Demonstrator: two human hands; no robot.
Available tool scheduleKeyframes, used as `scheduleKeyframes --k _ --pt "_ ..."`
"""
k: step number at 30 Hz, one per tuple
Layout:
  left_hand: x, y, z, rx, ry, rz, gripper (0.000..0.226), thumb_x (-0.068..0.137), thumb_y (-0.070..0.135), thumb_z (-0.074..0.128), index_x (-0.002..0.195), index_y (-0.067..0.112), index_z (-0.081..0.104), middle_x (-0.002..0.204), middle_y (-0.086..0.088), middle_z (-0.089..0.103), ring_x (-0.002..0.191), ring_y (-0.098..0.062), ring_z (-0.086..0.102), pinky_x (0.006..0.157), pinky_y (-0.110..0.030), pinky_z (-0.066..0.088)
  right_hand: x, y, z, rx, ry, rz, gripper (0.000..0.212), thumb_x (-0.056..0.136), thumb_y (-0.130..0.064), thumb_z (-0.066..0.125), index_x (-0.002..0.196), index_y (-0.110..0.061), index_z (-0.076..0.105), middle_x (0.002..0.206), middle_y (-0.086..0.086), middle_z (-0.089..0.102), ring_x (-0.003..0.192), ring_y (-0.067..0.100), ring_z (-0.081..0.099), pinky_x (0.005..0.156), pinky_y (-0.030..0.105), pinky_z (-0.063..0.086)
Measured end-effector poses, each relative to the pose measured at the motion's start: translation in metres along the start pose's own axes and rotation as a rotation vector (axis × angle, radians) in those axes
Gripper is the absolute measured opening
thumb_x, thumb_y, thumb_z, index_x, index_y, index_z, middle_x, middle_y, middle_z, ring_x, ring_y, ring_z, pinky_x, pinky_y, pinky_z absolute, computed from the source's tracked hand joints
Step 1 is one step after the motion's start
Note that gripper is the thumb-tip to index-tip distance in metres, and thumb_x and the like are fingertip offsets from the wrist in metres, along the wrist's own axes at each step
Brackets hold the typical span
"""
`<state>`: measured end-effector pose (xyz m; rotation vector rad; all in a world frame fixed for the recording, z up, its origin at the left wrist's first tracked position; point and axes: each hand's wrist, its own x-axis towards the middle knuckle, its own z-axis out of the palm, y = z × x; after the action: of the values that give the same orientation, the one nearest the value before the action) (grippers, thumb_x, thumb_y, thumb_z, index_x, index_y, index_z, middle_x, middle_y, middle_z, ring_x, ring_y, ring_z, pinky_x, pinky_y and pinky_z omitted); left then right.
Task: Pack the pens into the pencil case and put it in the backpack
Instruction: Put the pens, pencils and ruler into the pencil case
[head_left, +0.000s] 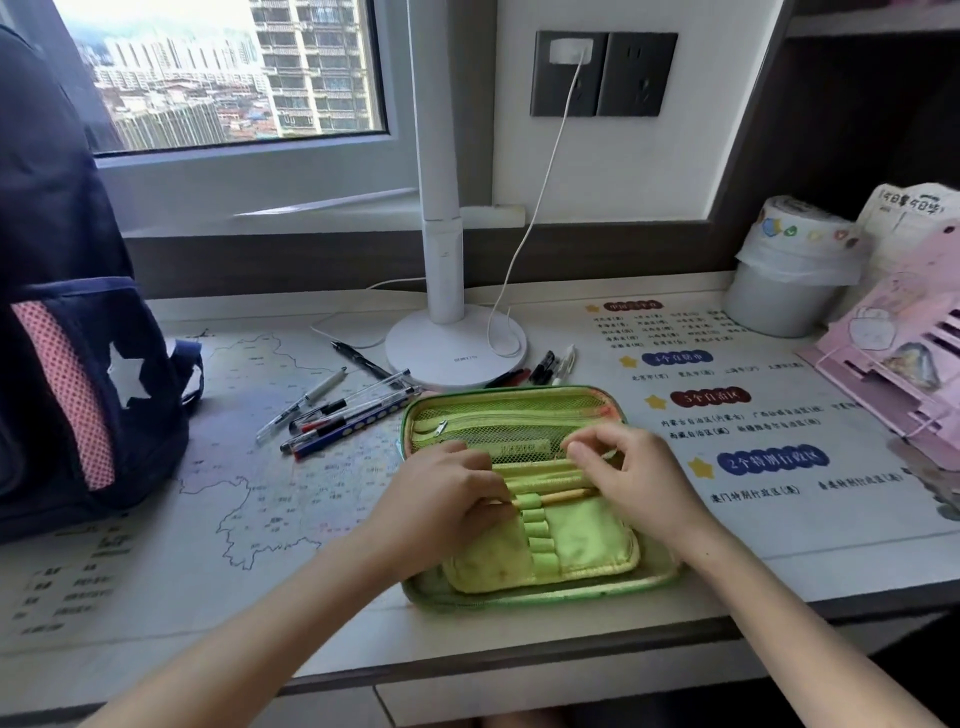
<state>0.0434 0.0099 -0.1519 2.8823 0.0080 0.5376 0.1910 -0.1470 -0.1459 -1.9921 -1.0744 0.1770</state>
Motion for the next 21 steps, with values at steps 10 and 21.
scheduleKeyframes --k 10,21 --pt "-0.004 -0.036 -0.035 -0.330 -0.004 -0.282 0.033 0.069 0.064 0.052 0.065 0.033 0.063 0.067 0.015 0.055 0.066 -0.004 0.051 0.057 -0.022 0.040 0.157 0.031 -0.008 -0.868 -0.280 -0.002 0.029 0.087 -0.019 0.058 0.115 -0.027 0.061 0.121 0.004 0.059 0.115 0.028 0.046 0.092 0.040 0.041" --pt "-0.020 -0.029 -0.018 -0.190 -0.151 -0.227 0.005 0.078 0.033 0.069 0.080 0.029 0.069 0.070 0.020 0.050 0.066 0.008 0.044 0.060 -0.014 0.038 0.160 0.046 -0.043 -1.287 -0.307 -0.295 0.018 0.092 -0.012 0.047 0.080 -0.025 0.044 0.096 -0.001 0.063 0.089 0.021 0.047 0.074 0.032 0.032"
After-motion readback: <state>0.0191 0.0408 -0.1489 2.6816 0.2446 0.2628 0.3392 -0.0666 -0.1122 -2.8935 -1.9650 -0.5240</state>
